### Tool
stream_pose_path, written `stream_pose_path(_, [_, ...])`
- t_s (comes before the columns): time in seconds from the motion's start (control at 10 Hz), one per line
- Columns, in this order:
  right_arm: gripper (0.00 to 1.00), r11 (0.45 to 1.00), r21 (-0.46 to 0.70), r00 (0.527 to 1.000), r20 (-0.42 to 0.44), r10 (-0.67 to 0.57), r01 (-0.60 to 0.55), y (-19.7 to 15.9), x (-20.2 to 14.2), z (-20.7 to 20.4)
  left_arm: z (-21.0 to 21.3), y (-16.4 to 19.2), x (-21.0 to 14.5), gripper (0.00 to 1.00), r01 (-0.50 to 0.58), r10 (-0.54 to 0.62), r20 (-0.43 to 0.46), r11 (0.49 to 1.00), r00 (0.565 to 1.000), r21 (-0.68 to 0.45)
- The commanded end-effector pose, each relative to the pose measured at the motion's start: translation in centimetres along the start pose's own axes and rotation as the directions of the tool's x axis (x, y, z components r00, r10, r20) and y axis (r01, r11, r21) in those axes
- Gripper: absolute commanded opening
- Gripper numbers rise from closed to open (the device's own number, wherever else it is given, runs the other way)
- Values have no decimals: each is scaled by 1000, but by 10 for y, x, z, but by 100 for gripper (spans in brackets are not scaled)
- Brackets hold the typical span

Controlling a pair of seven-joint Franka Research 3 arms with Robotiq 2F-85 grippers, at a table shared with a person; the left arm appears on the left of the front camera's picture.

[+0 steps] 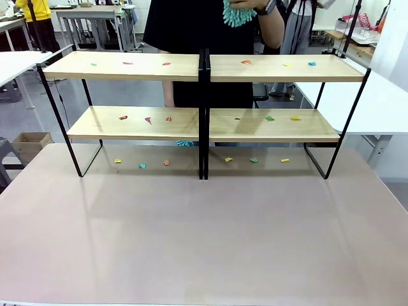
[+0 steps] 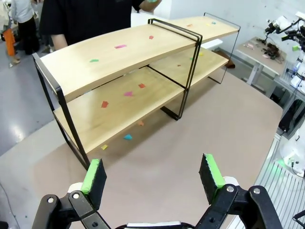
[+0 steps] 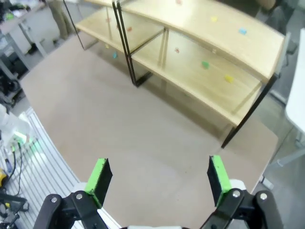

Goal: Clean the shelves.
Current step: Pick up the Duster when the human hands it over.

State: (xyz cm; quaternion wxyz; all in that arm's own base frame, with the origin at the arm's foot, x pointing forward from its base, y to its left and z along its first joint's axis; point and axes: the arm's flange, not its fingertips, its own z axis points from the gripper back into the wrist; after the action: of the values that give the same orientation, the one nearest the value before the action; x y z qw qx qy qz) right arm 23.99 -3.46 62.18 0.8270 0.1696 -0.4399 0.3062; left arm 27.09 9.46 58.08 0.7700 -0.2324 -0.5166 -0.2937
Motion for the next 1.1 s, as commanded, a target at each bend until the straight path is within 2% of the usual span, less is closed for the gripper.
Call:
stream_pose_path(0.0, [100, 999, 40, 993, 121, 7, -12, 0, 3, 0, -11, -36, -43, 100, 17, -17, -17, 1000, 1000, 5])
stream_pose_path(0.6, [100, 997, 68, 984, 176, -41, 30, 2, 8, 14, -15, -38, -40, 100, 31, -31, -27, 1000, 999, -2])
stream_pose_path(1.0, [100, 996, 49, 981, 175, -78, 71, -3, -1, 18, -20, -42, -38, 100, 37, -37, -32, 999, 999, -10])
